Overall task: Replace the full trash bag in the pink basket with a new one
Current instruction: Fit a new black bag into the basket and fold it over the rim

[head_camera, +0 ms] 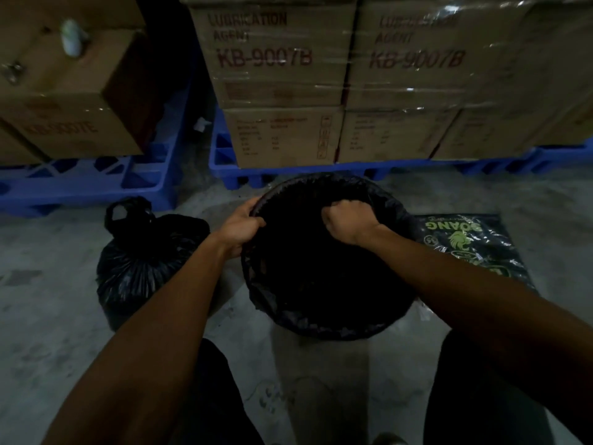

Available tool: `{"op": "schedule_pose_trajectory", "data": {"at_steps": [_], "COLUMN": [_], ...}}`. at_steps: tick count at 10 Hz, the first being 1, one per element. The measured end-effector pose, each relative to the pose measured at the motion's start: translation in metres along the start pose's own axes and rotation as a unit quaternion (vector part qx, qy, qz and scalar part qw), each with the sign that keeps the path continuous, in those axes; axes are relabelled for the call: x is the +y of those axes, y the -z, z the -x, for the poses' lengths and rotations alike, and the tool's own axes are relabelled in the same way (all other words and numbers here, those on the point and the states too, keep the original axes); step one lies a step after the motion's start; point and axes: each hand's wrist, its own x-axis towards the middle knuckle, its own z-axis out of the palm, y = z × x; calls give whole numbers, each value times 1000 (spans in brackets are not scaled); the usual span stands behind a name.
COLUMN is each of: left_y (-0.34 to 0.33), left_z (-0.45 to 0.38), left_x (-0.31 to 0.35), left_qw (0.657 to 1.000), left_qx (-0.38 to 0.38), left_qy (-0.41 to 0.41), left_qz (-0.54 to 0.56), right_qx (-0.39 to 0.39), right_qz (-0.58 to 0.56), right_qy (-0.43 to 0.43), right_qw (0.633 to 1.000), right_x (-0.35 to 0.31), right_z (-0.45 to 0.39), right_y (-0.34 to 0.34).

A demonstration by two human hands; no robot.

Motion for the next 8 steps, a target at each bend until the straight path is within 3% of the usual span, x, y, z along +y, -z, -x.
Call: {"op": "schedule_pose_trajectory", "data": {"at_steps": [1,2,3,6,7,8], "left_y": [-1,3,-4,-41,-49,-42], "left_z": [0,-7,-5,-2,-3,-18], "left_x": [7,0,-1,-7,-4,0], "left_qw": [997,990,985,994,994,976], "left_qx": [66,110,123,66,95,205], "left_qy": [-7,-35,-37,0,4,-51], "left_qz": [43,83,116,83,51,-61], "right_qx": [157,124,69,93,85,111], "right_qz": [14,-112,-243,-248,-244,-222], "right_qy": [-70,-213,-237,-274,-280,-265], "right_qw": [985,963,938,925,924,932], "right_x": [30,60,76,103,106,96], "right_z": [13,25,32,64,64,56], "right_y": [12,11,1,-11,-9,3]}}
